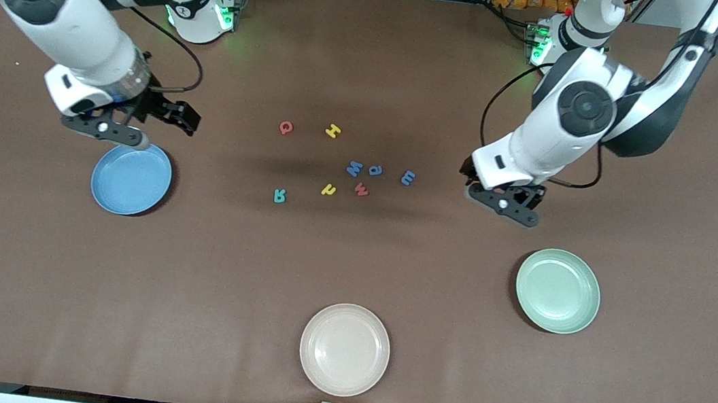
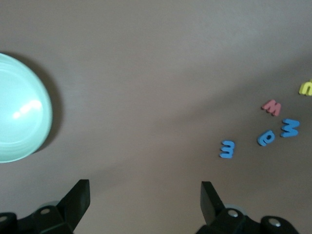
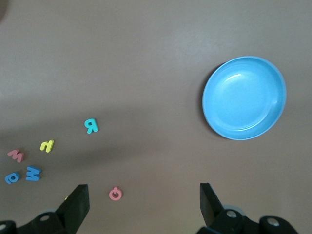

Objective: Sort uppercase to blue plate, lowercase to green plate
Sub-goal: 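Lower the left gripper to the blue letter while the right gripper nears pink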

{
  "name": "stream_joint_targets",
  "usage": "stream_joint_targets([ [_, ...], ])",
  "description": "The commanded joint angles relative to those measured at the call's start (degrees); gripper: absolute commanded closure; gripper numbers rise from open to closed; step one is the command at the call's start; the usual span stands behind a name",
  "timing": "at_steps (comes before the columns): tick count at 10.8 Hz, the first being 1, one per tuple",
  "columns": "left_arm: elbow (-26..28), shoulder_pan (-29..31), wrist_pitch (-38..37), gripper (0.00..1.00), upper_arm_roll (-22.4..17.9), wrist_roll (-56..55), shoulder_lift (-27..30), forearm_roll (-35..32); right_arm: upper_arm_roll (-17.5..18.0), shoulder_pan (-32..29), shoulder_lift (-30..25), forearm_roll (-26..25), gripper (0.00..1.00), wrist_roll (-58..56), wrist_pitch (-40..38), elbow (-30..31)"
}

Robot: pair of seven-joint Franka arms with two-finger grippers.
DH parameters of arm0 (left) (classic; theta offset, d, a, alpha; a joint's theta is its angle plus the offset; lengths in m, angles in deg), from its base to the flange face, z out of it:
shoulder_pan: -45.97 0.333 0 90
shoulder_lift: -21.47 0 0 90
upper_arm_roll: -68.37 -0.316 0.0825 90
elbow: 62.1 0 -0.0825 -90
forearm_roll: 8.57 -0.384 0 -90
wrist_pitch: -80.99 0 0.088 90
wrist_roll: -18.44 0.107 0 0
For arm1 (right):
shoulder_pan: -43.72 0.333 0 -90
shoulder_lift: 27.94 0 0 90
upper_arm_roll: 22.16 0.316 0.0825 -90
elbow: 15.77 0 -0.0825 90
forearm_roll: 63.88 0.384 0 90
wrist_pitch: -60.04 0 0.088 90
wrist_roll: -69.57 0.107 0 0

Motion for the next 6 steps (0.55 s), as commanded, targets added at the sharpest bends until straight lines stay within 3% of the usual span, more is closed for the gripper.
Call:
stream_joint_targets([
  [1, -1.56, -2.53, 2.53, 0.0, 0.35, 0.05, -4.48, 0.77, -0.38, 3.47, -1.54, 0.01, 0.0, 4.99, 5.75, 6.59],
  [3, -1.56, -4.56, 4.38, 0.0, 0.26, -1.26, -6.59, 0.33, -0.38, 6.19, -1.19, 0.01, 0.0, 8.16, 12.67, 12.2],
  [6, -1.3, -8.6, 8.42, 0.0, 0.09, -6.52, -9.49, -0.28, -0.29, 12.78, -0.23, -0.08, 0.0, 16.24, 28.93, 23.36],
])
